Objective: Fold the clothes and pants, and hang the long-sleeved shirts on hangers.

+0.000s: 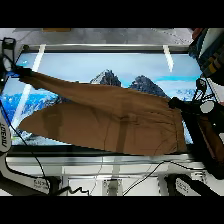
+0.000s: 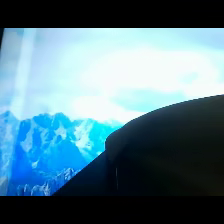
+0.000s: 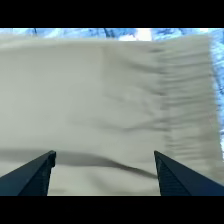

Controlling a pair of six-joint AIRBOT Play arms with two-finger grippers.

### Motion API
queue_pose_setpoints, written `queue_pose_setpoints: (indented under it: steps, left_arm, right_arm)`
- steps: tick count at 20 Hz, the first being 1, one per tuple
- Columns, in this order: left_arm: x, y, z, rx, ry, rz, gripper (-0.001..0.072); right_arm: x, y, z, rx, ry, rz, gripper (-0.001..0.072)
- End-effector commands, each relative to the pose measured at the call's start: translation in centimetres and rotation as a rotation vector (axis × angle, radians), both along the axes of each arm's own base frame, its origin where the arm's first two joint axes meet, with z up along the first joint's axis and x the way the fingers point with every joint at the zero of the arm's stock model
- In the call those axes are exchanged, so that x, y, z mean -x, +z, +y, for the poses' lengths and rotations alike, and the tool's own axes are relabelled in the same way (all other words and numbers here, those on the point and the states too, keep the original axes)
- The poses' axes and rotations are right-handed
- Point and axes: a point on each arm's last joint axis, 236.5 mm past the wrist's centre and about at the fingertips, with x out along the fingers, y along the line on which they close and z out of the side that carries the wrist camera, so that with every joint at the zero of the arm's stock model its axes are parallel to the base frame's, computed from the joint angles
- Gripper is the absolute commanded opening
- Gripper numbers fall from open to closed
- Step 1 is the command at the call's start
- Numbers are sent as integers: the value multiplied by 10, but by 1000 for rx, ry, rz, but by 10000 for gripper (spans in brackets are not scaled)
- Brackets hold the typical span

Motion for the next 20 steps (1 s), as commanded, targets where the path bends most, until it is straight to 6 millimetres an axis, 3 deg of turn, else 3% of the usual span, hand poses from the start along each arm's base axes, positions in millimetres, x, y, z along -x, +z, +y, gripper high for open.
queue_pose_setpoints:
  steps: [1,3,5,7,11,14,18,20]
  left_arm:
    - [11,-5,28,2,54,14,22]
    - [14,-20,34,12,68,50,22]
    - [20,-42,38,32,85,113,23]
    - [24,-58,37,45,91,159,22]
    - [22,-67,36,48,87,174,23]
    - [23,-68,36,49,87,176,23]
    - [22,-68,35,49,86,177,23]
    - [22,-68,35,49,86,177,23]
  right_arm:
    - [-3,-1,0,-35,-46,-2,692]
    - [-3,-7,1,-49,-52,13,690]
    - [-3,-15,-1,-51,-56,33,589]
    - [-5,-26,-11,-64,-75,74,589]
    - [-20,-40,-48,-92,-68,204,637]
    - [-6,-70,-70,-212,-59,368,636]
    - [20,-98,-48,-489,91,455,635]
    - [21,-114,-40,-531,129,470,634]
